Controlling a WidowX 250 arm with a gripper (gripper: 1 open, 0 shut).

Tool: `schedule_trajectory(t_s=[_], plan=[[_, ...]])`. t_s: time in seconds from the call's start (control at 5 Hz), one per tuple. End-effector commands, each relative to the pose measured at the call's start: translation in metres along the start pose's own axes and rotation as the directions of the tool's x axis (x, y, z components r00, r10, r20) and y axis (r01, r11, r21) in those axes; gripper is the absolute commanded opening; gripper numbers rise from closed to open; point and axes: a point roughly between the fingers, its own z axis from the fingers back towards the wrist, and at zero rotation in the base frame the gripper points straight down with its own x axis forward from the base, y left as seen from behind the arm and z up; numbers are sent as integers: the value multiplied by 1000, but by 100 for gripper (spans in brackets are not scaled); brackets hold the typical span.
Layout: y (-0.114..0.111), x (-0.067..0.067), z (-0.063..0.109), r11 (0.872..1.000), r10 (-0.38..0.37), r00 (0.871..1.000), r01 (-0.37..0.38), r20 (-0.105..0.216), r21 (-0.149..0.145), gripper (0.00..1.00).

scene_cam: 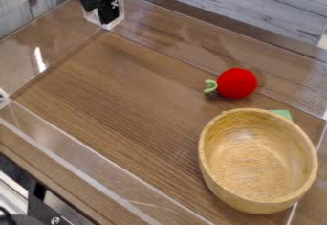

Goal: Move the red object to the right side of the table

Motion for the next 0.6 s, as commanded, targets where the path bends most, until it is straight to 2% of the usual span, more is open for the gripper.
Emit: schedule_trajectory(t_s=[0.0,0.4], plan=[[13,9,19,999,7,999,-9,41,40,100],[14,10,14,1000,11,1000,-12,25,28,100]])
